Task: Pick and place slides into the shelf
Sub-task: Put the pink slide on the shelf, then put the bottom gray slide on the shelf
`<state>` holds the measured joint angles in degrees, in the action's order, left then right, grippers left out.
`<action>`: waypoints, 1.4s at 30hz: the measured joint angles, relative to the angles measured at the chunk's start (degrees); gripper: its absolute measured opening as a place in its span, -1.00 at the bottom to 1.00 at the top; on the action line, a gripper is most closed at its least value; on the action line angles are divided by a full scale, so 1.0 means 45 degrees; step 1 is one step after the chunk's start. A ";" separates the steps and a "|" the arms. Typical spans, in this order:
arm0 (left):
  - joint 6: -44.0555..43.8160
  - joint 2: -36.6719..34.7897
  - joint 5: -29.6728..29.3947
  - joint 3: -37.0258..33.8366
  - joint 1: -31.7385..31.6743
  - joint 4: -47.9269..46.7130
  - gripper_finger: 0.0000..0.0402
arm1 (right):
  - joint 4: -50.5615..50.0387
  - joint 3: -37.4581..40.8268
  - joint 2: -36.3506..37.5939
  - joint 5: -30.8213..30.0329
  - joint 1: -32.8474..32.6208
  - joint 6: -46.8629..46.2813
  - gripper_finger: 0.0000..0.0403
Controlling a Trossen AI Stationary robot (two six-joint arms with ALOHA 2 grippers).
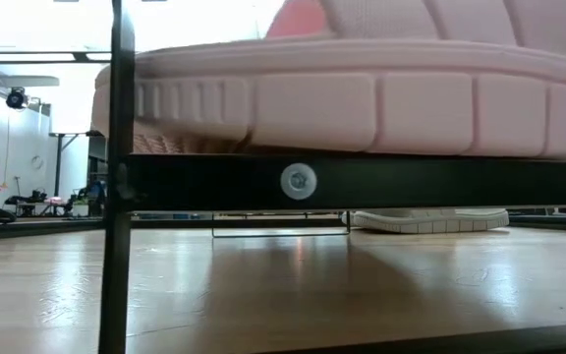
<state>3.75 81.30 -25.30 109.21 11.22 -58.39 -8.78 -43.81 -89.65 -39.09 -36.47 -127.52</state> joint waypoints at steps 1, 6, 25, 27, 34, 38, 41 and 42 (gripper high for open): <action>0.0000 0.0000 0.0000 0.0000 0.0000 0.0000 -0.30 | 0.0000 0.0000 0.0000 0.0014 0.0000 0.0004 -0.72; 0.0000 0.0000 0.0000 0.0000 0.0000 0.0000 -0.30 | -0.0022 0.0000 0.0000 0.0127 -0.0005 0.0044 -0.59; 0.0015 0.0000 -0.0009 0.0000 0.0000 0.0005 -0.30 | -0.0254 0.0000 0.0037 0.1711 -0.0019 0.0747 -0.32; 0.0015 0.0000 -0.0006 0.0000 0.0000 0.0000 -0.30 | -0.0350 0.0000 0.0058 0.1876 -0.0019 0.0821 -0.27; 0.0019 0.0000 -0.0009 0.0000 0.0000 0.0001 -0.30 | -0.0395 0.0000 0.0063 0.1878 -0.0019 0.0860 -0.12; 0.0039 0.0000 -0.0006 0.0000 0.0000 0.0000 -0.30 | -0.0466 0.0000 0.0093 0.1939 -0.0010 0.0855 -0.06; 0.0043 0.0000 -0.0005 0.0000 0.0000 -0.0015 -0.30 | -0.0877 0.0000 0.0223 0.2335 -0.0028 0.0863 -0.05; 0.0044 0.0000 -0.0005 0.0000 0.0000 -0.0032 -0.30 | -0.1045 0.0000 0.0311 0.2434 -0.0034 0.0877 -0.05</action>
<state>3.94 81.30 -25.32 109.21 11.22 -58.53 -13.48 -43.81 -88.25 -28.13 -36.62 -123.58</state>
